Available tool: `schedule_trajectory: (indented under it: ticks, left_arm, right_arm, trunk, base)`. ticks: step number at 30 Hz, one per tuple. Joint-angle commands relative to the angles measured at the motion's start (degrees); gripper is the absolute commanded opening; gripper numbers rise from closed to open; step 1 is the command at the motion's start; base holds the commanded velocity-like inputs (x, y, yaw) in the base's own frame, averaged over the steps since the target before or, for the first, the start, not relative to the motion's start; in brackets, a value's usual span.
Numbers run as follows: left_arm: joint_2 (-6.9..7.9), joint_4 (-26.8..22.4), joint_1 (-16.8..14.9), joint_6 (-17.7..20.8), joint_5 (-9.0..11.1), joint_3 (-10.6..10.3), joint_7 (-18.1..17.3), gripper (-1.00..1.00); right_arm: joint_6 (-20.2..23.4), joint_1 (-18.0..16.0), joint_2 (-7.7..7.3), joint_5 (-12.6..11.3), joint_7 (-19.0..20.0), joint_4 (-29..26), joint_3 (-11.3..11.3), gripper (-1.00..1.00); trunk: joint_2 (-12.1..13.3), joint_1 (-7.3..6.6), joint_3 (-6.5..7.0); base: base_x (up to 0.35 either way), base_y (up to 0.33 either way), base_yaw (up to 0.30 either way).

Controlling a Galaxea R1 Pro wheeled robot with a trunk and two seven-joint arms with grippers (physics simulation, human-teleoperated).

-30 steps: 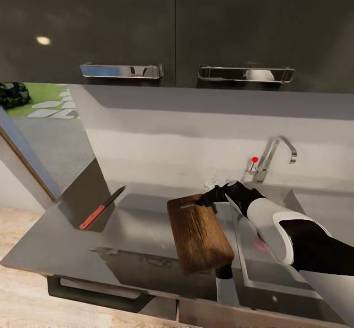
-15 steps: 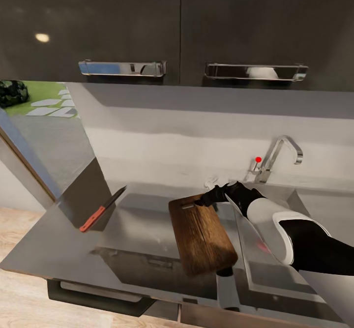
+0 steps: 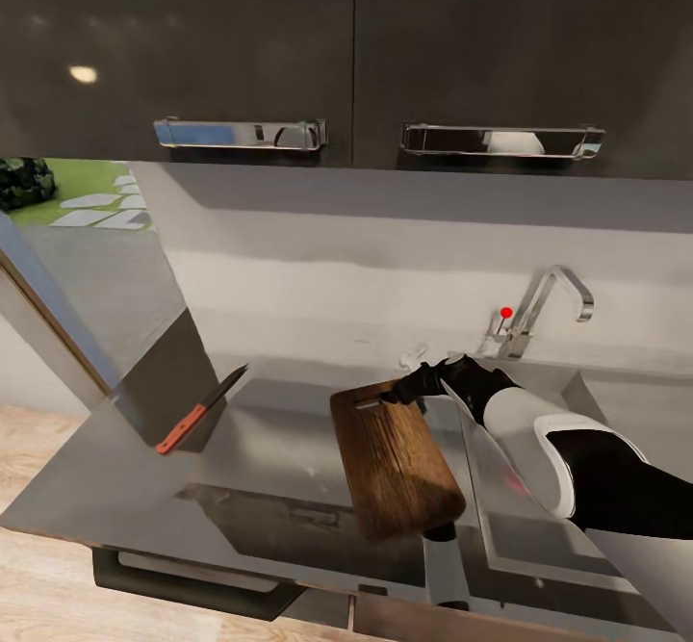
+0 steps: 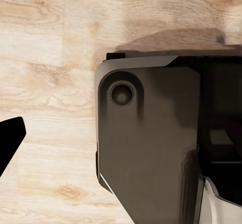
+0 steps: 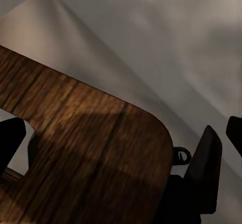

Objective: In the kitchen, take the Vidalia onion out of the sink, dice it on the chopping board with the paring knife, put the diced onion into the bowl on the countertop, then place both the paring knife and the chopping board into the sink.

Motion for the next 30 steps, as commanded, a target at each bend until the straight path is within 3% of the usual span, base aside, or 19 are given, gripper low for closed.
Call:
schedule_trajectory:
  ticks: [1, 25, 26, 30]
  left_arm:
    - [0.0, -0.06, 0.0, -0.04, 0.01, 0.03, -0.04, 1.0]
    - [0.0, -0.06, 0.0, -0.04, 0.01, 0.04, -0.04, 1.0]
    - [-0.17, 0.0, 0.0, -0.04, -0.24, -0.05, -0.04, 1.0]
    - [-0.17, 0.0, 0.0, -0.04, -0.25, -0.08, -0.03, 1.0]
  right_arm:
    - [0.42, -0.02, 0.01, -0.12, 0.21, -0.13, 0.12, -1.0]
    - [0.42, -0.02, -0.11, -0.07, 0.21, -0.13, 0.11, -1.0]
    - [-2.83, -0.02, -1.02, -0.09, 0.13, 0.93, 0.31, -1.0]
    - [-3.13, -0.02, -1.03, -0.11, 0.2, 0.93, 0.18, -1.0]
  trunk:
    - [-0.1, 0.03, -0.1]
    - [-0.1, 0.03, 0.0]
    - [-0.1, 0.03, 0.09]
    - [-0.1, 0.03, 0.45]
  base:
    - [0.0, 0.0, 0.0]
    - [0.0, 0.0, 0.0]
    - [0.0, 0.0, 0.0]
    - [0.0, 0.0, 0.0]
